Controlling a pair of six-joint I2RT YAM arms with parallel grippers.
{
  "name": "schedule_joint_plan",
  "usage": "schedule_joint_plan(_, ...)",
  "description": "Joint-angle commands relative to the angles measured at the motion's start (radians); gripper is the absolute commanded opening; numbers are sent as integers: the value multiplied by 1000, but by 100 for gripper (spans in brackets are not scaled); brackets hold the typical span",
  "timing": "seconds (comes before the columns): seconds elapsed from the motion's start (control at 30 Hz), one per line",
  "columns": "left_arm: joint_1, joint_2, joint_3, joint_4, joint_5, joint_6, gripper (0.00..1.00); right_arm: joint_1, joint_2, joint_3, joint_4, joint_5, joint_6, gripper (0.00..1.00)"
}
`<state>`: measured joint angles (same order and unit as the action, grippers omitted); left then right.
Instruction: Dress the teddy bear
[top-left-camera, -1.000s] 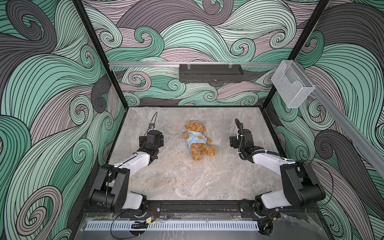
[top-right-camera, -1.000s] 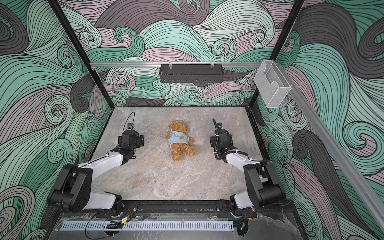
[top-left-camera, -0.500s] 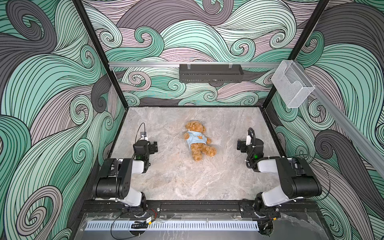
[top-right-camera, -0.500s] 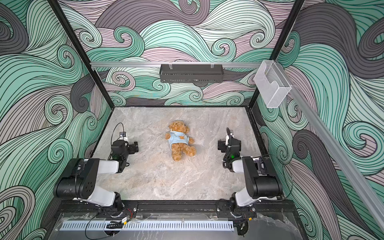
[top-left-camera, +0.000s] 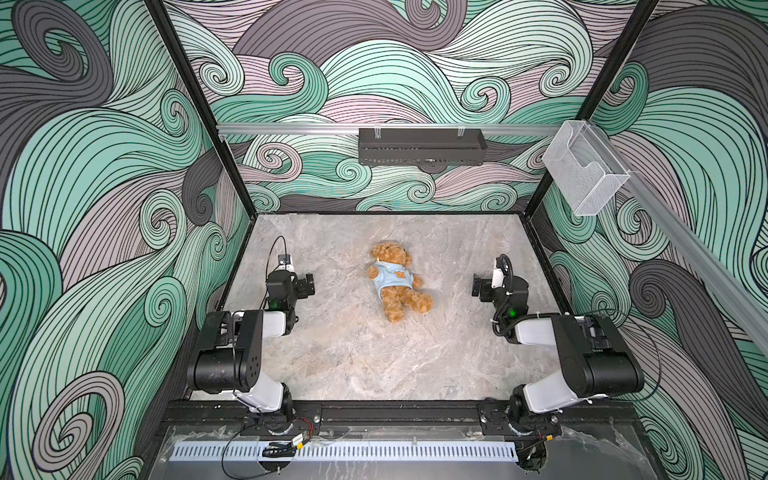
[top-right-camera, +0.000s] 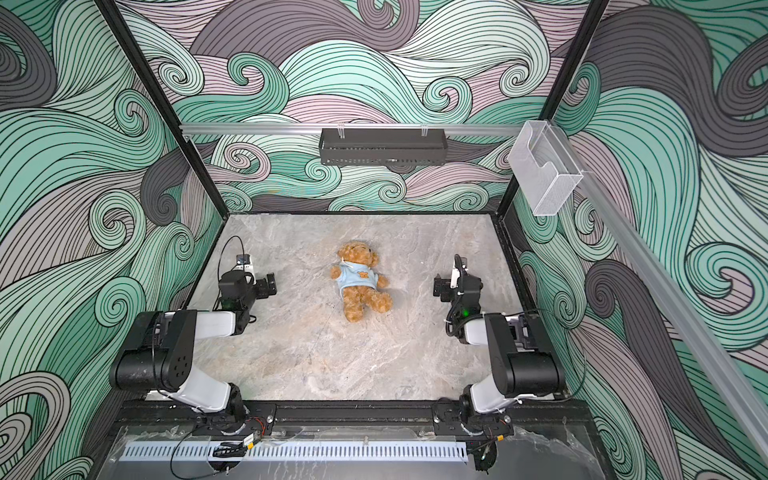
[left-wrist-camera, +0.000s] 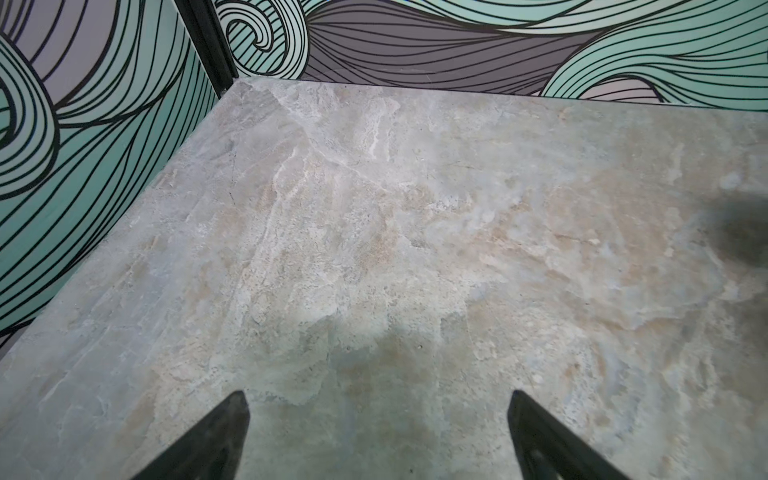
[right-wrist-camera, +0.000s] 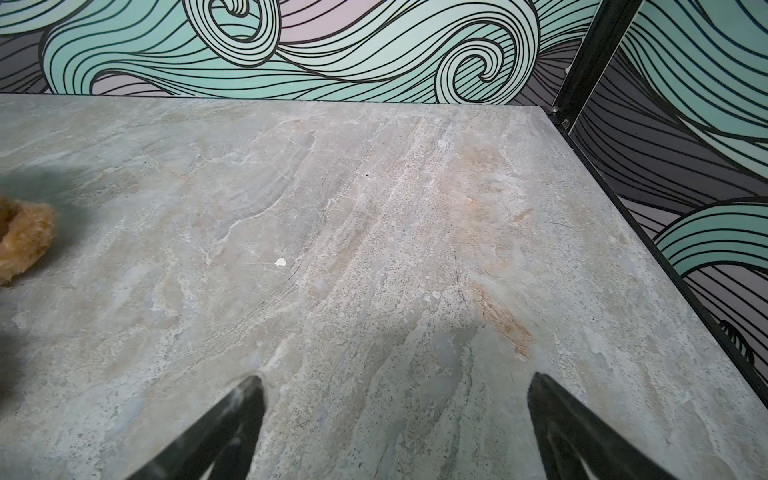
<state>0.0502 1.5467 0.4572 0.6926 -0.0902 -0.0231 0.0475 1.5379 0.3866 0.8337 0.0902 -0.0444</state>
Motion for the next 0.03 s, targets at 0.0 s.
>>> schedule_joint_plan(0.0, 3, -24, 29, -54, 16, -17, 98, -8, -4, 11, 21, -16, 3, 99)
